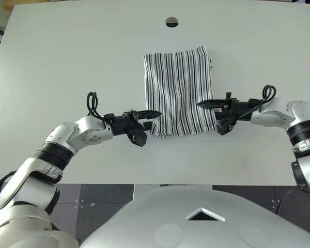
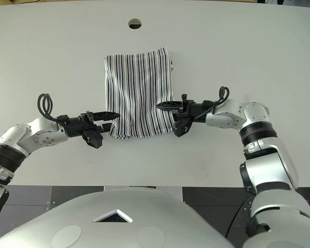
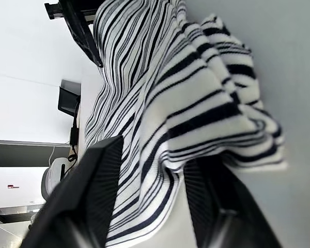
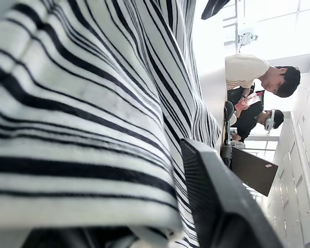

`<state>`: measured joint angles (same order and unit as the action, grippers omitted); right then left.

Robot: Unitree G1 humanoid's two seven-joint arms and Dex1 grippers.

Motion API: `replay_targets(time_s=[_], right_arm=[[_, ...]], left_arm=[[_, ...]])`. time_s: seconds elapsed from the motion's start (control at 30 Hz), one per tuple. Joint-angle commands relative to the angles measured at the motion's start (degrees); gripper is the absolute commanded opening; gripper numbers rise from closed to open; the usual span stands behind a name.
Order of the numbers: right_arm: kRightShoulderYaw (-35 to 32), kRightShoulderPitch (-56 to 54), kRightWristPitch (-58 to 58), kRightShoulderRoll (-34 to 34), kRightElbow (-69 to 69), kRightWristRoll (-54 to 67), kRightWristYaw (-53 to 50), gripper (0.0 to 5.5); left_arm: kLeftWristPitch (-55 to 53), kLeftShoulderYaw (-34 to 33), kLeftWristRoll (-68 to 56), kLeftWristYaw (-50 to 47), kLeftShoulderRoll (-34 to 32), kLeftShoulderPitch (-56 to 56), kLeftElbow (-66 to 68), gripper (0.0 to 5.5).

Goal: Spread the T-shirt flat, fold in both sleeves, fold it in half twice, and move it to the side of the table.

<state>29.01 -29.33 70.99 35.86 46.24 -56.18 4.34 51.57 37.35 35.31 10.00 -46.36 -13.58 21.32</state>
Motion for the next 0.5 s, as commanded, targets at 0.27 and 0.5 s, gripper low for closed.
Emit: replay_targets(time_s=[0.27, 0.5], right_arm=[[8.16, -1.71, -1.34, 1.69, 3.66, -1.16, -0.74, 0.2], [18.82, 9.06, -14.38, 12.85, -18.14, 66.2, 40.2, 0.16]], left_arm=[[-1.13, 1.92, 4.84, 4.56, 0.83, 2.34, 3.65, 0.73], [-18.72, 6.22, -47.34, 36.69, -11.89, 13.23, -23.01, 0.1]])
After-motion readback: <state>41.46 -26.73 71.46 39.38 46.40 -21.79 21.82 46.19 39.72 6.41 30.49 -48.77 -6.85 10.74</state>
